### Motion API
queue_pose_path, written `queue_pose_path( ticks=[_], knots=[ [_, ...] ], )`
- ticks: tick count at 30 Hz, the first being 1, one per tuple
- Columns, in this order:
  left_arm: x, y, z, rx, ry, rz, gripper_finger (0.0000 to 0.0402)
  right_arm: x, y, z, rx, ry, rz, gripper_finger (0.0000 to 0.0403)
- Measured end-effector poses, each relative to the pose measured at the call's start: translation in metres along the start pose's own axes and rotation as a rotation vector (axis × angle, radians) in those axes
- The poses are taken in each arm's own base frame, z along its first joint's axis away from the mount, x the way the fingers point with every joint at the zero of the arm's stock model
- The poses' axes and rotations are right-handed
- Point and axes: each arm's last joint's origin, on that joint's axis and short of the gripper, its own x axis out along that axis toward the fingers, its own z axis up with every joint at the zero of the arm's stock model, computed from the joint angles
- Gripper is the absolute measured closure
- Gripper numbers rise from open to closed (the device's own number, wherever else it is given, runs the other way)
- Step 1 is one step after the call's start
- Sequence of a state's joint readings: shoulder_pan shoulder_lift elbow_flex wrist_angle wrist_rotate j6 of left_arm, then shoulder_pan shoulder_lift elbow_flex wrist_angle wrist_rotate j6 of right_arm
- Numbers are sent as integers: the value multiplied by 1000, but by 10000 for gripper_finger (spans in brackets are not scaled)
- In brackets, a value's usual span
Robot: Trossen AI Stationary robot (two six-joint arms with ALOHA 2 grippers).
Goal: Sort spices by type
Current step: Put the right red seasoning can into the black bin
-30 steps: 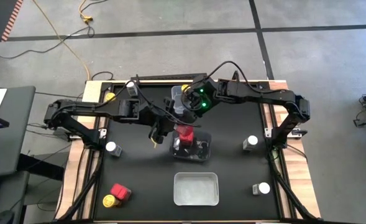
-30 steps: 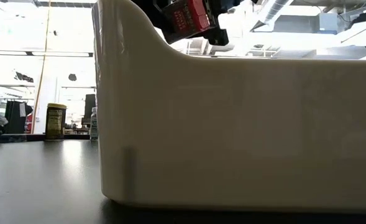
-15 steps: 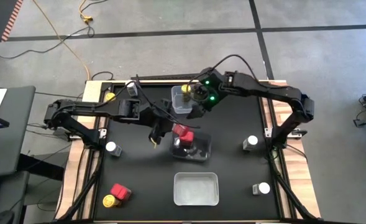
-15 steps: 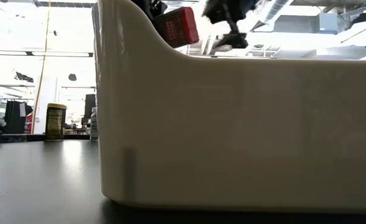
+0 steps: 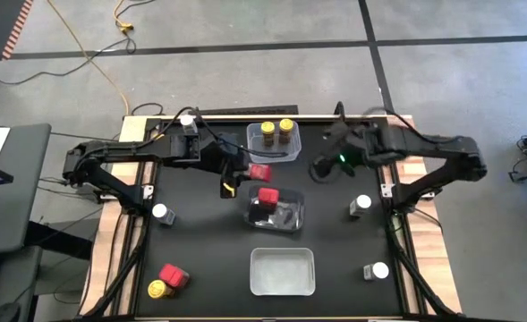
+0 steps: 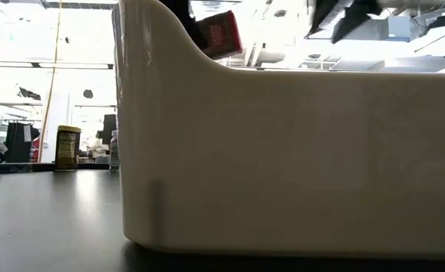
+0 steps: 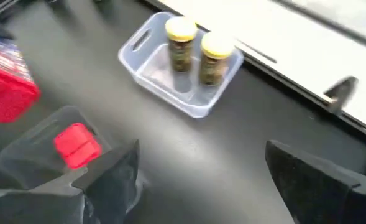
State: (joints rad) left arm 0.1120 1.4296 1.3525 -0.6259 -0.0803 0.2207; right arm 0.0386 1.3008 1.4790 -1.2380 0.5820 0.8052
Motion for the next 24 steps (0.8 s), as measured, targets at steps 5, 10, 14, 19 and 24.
queue_pose_path(
  ticks=[5, 10, 14, 19, 24],
  knots=[
    [0, 1, 8, -53, -86, -11, 183, -7, -8, -48, 59, 22, -49, 28],
    [0, 1, 13, -113, -136, -9, 183, 8, -6, -89, 83, 24, -7, 28],
    [0, 1, 16, -225, -174, -56, 183, 21, 9, -107, -31, -100, 214, 28],
    [6, -1, 16, -317, -161, -98, 183, 21, 20, -104, -360, -358, 518, 28],
    [10, -9, 17, -319, -150, -120, 183, 17, 14, -79, -509, -581, 605, 28]
  ],
)
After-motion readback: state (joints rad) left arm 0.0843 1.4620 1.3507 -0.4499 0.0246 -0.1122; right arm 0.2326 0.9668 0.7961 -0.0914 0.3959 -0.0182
